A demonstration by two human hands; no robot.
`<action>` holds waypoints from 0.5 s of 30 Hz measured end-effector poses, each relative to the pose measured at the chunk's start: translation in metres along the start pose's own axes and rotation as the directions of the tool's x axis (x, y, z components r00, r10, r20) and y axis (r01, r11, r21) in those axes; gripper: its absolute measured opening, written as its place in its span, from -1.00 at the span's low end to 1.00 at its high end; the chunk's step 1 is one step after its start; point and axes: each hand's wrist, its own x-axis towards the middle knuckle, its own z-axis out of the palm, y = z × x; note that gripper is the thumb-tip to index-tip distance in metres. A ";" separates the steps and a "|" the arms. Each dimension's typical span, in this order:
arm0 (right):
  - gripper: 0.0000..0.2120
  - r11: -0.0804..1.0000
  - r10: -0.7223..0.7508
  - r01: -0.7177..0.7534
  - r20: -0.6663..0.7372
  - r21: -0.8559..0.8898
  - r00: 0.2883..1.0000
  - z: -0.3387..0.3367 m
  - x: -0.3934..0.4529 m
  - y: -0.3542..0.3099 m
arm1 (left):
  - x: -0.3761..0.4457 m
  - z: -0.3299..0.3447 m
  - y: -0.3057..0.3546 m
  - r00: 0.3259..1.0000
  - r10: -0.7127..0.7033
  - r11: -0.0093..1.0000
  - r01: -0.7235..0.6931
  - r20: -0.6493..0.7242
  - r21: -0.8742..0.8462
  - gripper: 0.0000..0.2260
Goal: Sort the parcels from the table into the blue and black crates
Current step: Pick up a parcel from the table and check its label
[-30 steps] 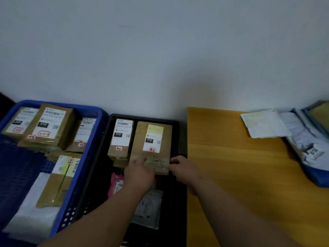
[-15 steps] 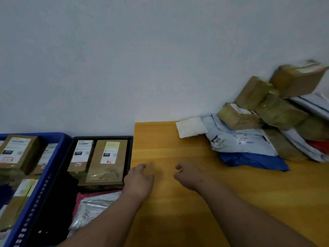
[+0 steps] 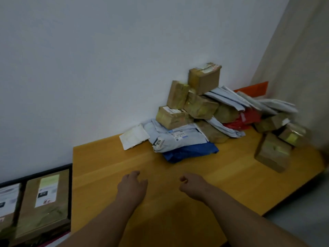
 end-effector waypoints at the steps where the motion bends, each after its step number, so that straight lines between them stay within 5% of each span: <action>1: -0.56 1.000 0.011 -0.010 -0.005 0.005 1.000 -0.010 0.001 0.011 | 0.001 0.006 0.012 1.000 0.017 1.000 -0.017 -0.002 0.006 -0.54; 15: -0.55 0.992 0.105 -0.107 -0.047 -0.060 0.993 -0.199 0.021 0.182 | -0.010 0.170 0.195 0.989 0.096 0.991 -0.085 0.108 -0.105 -0.54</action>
